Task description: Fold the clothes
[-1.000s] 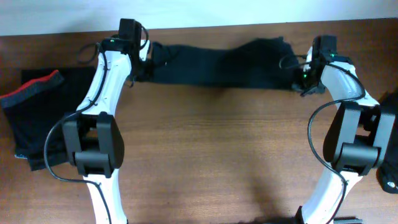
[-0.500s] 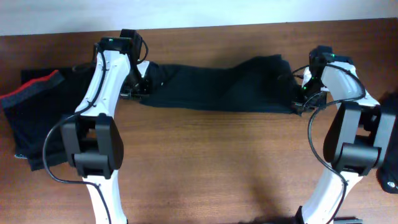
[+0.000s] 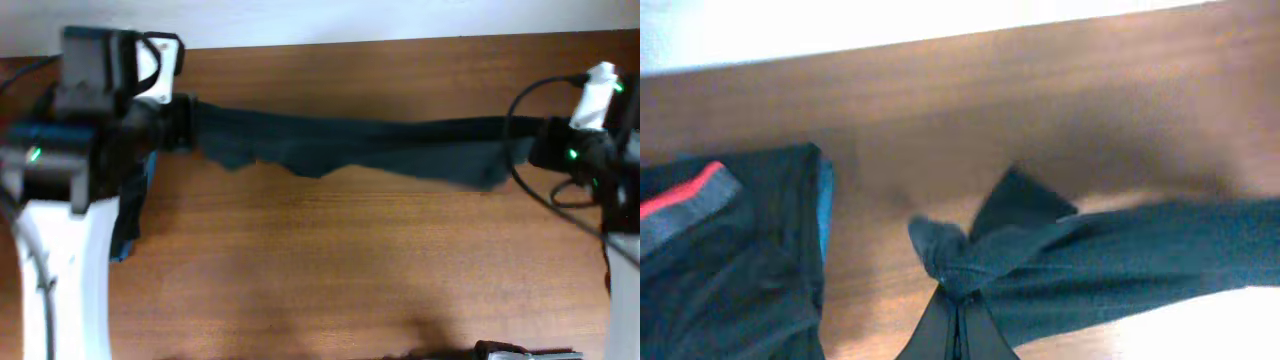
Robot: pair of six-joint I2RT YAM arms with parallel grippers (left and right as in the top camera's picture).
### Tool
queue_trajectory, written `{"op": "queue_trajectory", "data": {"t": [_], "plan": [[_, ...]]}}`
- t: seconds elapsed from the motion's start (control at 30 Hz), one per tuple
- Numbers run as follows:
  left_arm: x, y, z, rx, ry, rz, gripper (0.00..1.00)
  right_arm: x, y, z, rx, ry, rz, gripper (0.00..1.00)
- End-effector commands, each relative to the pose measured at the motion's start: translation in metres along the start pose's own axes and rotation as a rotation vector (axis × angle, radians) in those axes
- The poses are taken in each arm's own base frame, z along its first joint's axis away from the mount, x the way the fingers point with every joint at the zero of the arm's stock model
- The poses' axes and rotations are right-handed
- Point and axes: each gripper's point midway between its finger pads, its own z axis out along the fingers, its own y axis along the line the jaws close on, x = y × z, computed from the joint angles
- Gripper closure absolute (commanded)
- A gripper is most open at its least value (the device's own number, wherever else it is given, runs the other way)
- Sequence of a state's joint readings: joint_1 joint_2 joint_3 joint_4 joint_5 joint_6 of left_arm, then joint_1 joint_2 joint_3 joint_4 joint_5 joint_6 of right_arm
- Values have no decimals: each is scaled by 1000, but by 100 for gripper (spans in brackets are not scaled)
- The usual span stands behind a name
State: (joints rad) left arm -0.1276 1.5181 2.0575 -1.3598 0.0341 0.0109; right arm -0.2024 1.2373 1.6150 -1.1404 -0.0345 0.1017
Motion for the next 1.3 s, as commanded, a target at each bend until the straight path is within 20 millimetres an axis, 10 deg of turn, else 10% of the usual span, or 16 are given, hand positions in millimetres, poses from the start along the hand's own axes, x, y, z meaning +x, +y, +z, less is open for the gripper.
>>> {"op": "queue_trajectory", "data": {"t": [0.0, 0.2, 0.43, 0.53, 0.73, 0.83, 1.13, 1.27], "plan": [[-12, 0, -33, 4, -117, -8, 100, -13, -1, -5, 2, -58, 7, 96], [-33, 5, 6, -15, -119, -9, 100, -20, -4, 75, 12, 44, 11, 96], [-76, 24, 156, -27, -120, -26, 100, -36, 10, 205, -90, 48, 12, 96], [-104, 26, 170, 19, -218, -28, 100, -67, 25, 196, -164, -48, 9, 95], [-167, 37, 86, 16, -432, -8, 100, -140, 35, 117, -180, -195, -13, 94], [-137, 29, 84, 38, -296, -19, 100, -108, 32, 118, -165, -56, 3, 94], [56, -19, 150, 146, 567, -51, 100, 72, -6, 128, 33, 718, 52, 91], [106, -22, 184, 135, 771, -51, 100, 123, -15, 137, 67, 883, 49, 91]]}}
